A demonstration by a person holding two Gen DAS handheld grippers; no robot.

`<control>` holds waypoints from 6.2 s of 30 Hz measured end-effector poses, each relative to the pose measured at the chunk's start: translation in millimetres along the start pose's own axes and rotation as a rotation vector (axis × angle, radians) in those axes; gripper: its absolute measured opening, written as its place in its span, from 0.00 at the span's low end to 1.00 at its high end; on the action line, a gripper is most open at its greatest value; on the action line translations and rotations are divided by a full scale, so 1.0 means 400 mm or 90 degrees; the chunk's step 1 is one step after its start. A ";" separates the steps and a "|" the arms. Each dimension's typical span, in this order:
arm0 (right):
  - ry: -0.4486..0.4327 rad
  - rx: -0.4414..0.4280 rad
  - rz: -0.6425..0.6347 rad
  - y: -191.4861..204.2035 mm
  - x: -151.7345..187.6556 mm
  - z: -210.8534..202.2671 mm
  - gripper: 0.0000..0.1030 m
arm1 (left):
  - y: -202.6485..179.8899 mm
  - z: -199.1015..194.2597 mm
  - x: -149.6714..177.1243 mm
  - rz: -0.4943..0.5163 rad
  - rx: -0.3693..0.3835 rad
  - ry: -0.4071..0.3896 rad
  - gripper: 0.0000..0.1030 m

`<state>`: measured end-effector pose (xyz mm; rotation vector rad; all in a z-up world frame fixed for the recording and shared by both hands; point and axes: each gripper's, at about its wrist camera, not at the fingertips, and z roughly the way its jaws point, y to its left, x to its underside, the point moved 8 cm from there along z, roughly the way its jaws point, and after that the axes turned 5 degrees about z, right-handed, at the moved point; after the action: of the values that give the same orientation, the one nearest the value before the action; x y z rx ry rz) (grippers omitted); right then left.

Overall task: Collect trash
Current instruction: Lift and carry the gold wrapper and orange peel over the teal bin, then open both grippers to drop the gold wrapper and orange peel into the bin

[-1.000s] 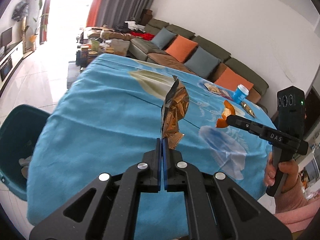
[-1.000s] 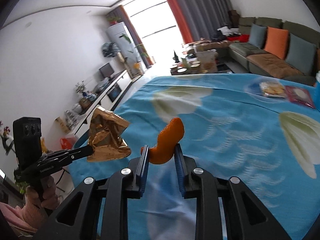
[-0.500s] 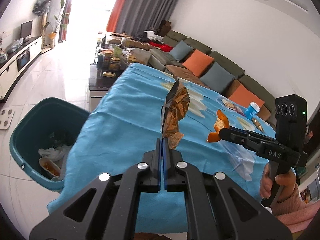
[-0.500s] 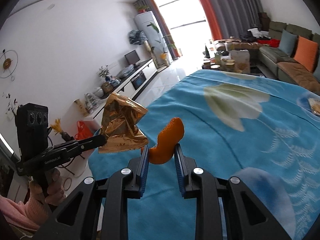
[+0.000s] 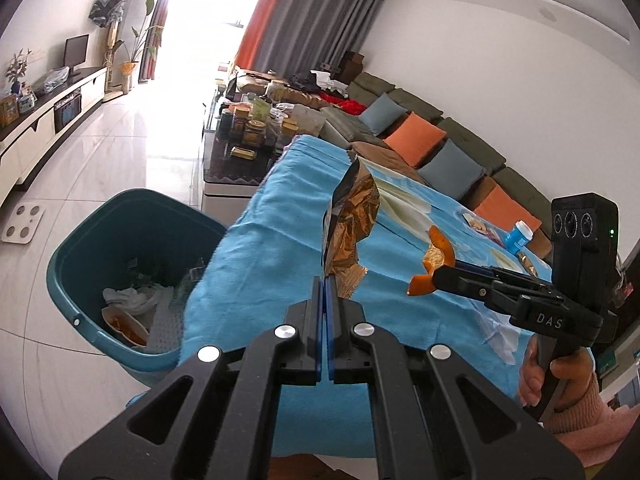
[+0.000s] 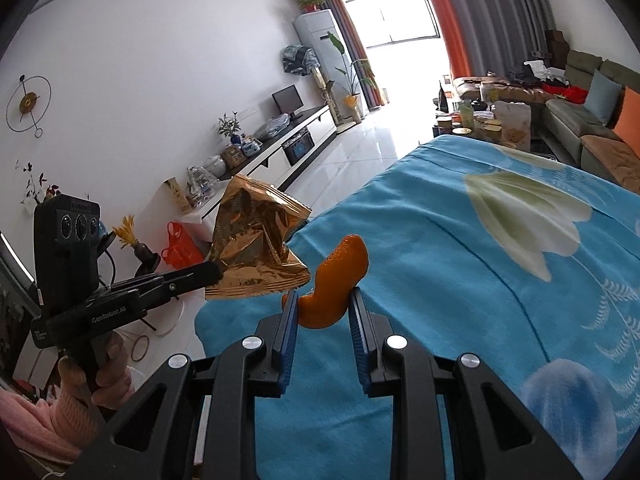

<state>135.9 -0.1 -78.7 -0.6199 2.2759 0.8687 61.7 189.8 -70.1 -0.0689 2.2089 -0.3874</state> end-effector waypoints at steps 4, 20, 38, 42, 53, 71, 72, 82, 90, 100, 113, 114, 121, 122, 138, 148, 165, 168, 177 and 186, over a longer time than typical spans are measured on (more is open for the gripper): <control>0.005 -0.005 -0.006 0.020 -0.003 0.018 0.23 | 0.020 -0.012 0.001 -0.007 -0.008 -0.004 0.02; 0.021 -0.029 -0.032 0.071 -0.025 0.078 0.23 | 0.087 -0.058 -0.002 -0.038 -0.039 -0.023 0.02; 0.038 -0.048 -0.053 0.123 -0.037 0.138 0.23 | 0.133 -0.082 0.008 -0.064 -0.064 -0.030 0.02; 0.041 -0.051 -0.056 0.132 -0.036 0.147 0.23 | 0.141 -0.085 0.011 -0.069 -0.069 -0.030 0.02; 0.049 -0.058 -0.070 0.154 -0.048 0.170 0.23 | 0.170 -0.090 0.017 -0.082 -0.083 -0.030 0.02; 0.063 -0.064 -0.089 0.180 -0.054 0.207 0.23 | 0.197 -0.097 0.023 -0.098 -0.101 -0.028 0.02; 0.063 -0.064 -0.089 0.180 -0.054 0.209 0.23 | 0.197 -0.096 0.023 -0.098 -0.101 -0.028 0.02; 0.068 -0.063 -0.097 0.195 -0.063 0.227 0.23 | 0.214 -0.093 0.031 -0.107 -0.108 -0.025 0.02; 0.077 -0.062 -0.102 0.205 -0.063 0.244 0.23 | 0.220 -0.093 0.033 -0.111 -0.113 -0.024 0.02; 0.084 -0.062 -0.112 0.218 -0.063 0.259 0.23 | 0.224 -0.090 0.042 -0.116 -0.120 -0.022 0.02; 0.095 -0.063 -0.124 0.244 -0.063 0.279 0.23 | 0.229 -0.084 0.046 -0.127 -0.123 -0.019 0.02; 0.096 -0.063 -0.125 0.246 -0.064 0.281 0.23 | 0.231 -0.082 0.046 -0.128 -0.124 -0.019 0.02; 0.103 -0.063 -0.128 0.257 -0.065 0.298 0.23 | 0.231 -0.075 0.049 -0.133 -0.127 -0.017 0.02; 0.104 -0.063 -0.128 0.257 -0.065 0.300 0.23 | 0.232 -0.074 0.049 -0.134 -0.128 -0.017 0.02; 0.134 -0.058 -0.109 0.244 -0.069 0.358 0.23 | 0.258 -0.040 0.059 -0.154 -0.146 -0.002 0.02; 0.153 -0.049 -0.110 0.257 -0.059 0.392 0.23 | 0.256 -0.008 0.057 -0.153 -0.157 0.003 0.02; 0.176 -0.029 -0.116 0.274 -0.052 0.444 0.26 | 0.296 0.040 0.072 -0.170 -0.170 0.023 0.02; 0.178 -0.026 -0.114 0.273 -0.051 0.450 0.27 | 0.297 0.045 0.074 -0.172 -0.169 0.027 0.02; 0.177 -0.022 -0.104 0.264 -0.062 0.460 0.29 | 0.300 0.056 0.085 -0.168 -0.175 0.029 0.21; 0.164 -0.031 -0.086 0.246 -0.069 0.450 0.34 | 0.294 0.042 0.082 -0.154 -0.190 0.017 0.39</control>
<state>163.3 199.6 -125.0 -0.9433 2.4109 0.8195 64.6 291.2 -140.0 -0.4991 2.2760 -0.1868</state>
